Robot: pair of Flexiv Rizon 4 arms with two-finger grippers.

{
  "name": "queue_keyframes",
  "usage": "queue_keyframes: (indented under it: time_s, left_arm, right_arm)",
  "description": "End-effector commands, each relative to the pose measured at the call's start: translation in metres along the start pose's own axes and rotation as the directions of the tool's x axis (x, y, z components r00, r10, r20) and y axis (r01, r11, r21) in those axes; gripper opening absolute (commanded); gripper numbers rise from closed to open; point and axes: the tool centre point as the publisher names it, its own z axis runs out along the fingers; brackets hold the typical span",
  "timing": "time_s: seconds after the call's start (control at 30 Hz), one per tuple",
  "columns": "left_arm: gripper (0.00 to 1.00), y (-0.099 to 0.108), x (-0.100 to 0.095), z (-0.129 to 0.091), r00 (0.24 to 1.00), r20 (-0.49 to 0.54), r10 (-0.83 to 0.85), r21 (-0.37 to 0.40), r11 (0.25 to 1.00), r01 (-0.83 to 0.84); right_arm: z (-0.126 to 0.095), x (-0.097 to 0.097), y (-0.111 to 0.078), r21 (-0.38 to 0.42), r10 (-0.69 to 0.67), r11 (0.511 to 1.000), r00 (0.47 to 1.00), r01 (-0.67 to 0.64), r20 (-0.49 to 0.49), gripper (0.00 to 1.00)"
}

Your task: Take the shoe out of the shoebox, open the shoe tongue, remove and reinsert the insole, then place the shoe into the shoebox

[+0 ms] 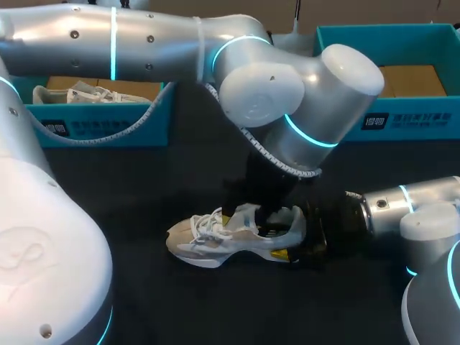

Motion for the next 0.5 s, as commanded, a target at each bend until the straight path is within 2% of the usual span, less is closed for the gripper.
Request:
queue_keyframes:
  time_s: [0.03, 0.2, 0.33, 0.5]
  left_arm:
    - [0.47, 0.006, -0.002, -0.007, 0.984, -0.010, -0.176, 0.016, 0.984, 0.176]
    - [0.45, 0.007, 0.003, -0.010, 0.981, -0.009, -0.193, 0.043, 0.980, 0.193]
    - [0.38, 0.007, 0.006, -0.012, 0.978, -0.008, -0.208, 0.067, 0.976, 0.208]
    - [0.16, 0.005, 0.008, -0.010, 0.975, -0.003, -0.224, 0.080, 0.972, 0.223]
  right_arm:
    - [0.001, 0.001, 0.002, 0.004, 0.000, 1.000, 1.000, 0.000, 0.002, 0.00]
    - [0.001, 0.001, 0.002, 0.004, 0.000, 1.000, 1.000, 0.000, 0.002, 0.00]
    - [0.001, 0.001, 0.002, 0.004, 0.000, 1.000, 1.000, 0.000, 0.002, 0.00]
    - [0.001, 0.001, 0.002, 0.004, 0.000, 1.000, 1.000, 0.000, 0.002, 0.00]
